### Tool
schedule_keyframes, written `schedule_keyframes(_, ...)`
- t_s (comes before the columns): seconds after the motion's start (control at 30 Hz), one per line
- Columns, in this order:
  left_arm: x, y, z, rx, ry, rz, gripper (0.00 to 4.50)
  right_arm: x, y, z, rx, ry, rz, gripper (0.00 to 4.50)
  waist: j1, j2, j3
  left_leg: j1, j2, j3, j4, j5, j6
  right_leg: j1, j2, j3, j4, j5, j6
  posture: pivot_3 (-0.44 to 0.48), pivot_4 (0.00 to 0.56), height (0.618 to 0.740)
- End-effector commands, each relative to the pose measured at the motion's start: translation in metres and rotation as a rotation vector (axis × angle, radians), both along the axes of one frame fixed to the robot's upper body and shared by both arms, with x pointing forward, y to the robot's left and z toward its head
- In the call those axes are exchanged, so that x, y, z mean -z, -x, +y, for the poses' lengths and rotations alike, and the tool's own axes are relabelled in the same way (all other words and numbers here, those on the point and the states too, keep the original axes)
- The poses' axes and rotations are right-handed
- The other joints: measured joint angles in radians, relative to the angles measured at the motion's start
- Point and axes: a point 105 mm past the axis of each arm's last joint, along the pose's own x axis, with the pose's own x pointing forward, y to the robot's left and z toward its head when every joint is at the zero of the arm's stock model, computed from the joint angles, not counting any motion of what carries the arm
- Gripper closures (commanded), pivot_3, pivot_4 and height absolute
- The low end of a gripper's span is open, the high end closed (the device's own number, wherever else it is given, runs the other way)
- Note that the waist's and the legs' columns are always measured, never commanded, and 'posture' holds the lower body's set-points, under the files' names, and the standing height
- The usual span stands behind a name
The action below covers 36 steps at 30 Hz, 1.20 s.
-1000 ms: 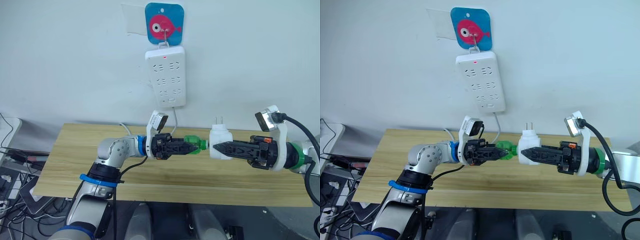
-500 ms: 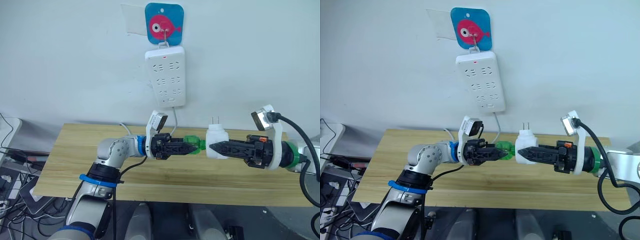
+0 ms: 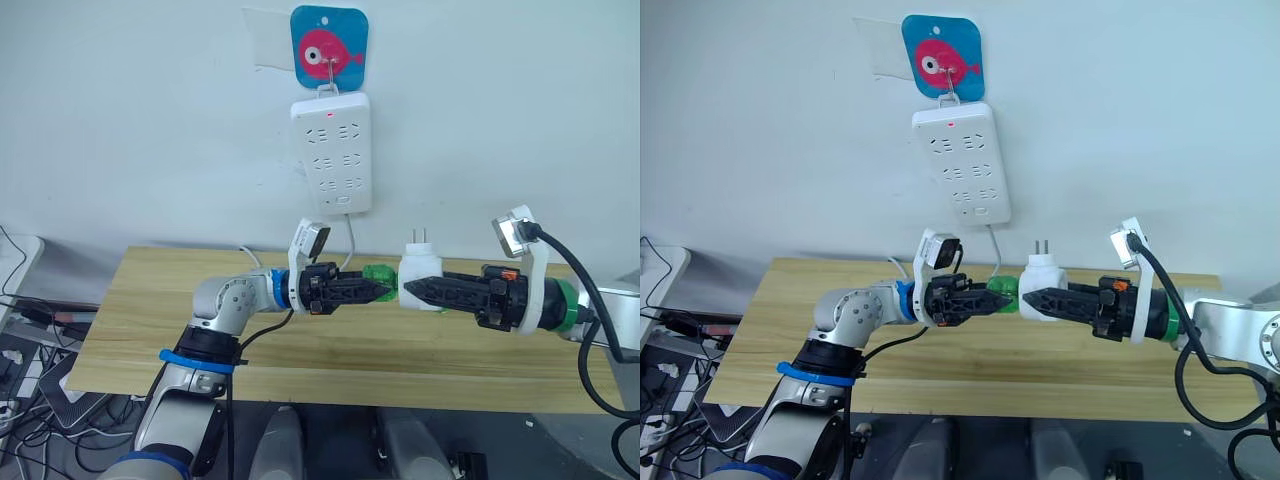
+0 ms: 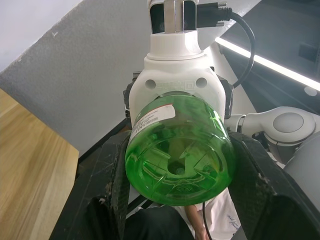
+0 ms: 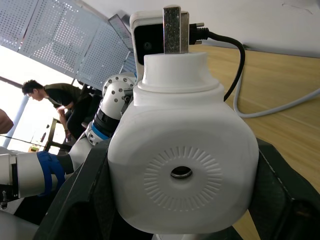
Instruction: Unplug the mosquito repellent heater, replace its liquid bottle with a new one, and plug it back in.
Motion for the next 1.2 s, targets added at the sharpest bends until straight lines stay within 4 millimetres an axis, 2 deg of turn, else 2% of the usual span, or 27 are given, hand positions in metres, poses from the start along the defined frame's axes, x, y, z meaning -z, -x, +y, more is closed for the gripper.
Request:
schedule_keyframes(0.03,-0.007,0.012,-0.014,0.08,0.019,-0.026,2.16,-0.01,0.018,0.014,-0.132,-0.027,-0.032,1.52,0.0,0.0,0.0,0.0,0.0,0.0,0.0,0.0,0.0,0.0,0.0,0.0,0.0,0.0,0.0,-0.104,0.215,0.74)
schedule_keyframes(0.3,-0.005,0.008,-0.014,0.061,0.009,-0.026,2.16,-0.007,0.021,0.009,-0.162,-0.003,0.0,1.52,0.0,0.0,0.0,0.0,0.0,0.0,0.0,0.0,0.0,0.0,0.0,0.0,0.0,0.0,0.0,-0.104,0.213,0.74)
schedule_keyframes(0.37,-0.003,0.005,-0.014,0.041,0.006,-0.024,2.16,-0.008,0.021,0.008,-0.169,-0.01,-0.001,0.8,0.0,0.0,0.0,0.0,0.0,0.0,0.0,0.0,0.0,0.0,0.0,0.0,0.0,0.0,0.0,-0.105,0.214,0.74)
schedule_keyframes(0.47,-0.003,0.002,-0.014,0.025,0.011,-0.02,2.16,-0.011,0.024,0.007,-0.196,-0.019,-0.001,0.03,0.0,0.0,0.0,0.0,0.0,0.0,0.0,0.0,0.0,0.0,0.0,0.0,0.0,0.0,0.0,-0.106,0.214,0.74)
schedule_keyframes(1.2,-0.008,-0.003,-0.016,-0.017,0.045,0.016,2.16,0.0,0.033,0.018,-0.24,-0.05,0.038,0.03,0.0,0.0,0.0,0.0,0.0,0.0,0.0,0.0,0.0,0.0,0.0,0.0,0.0,0.0,0.0,-0.095,0.227,0.74)
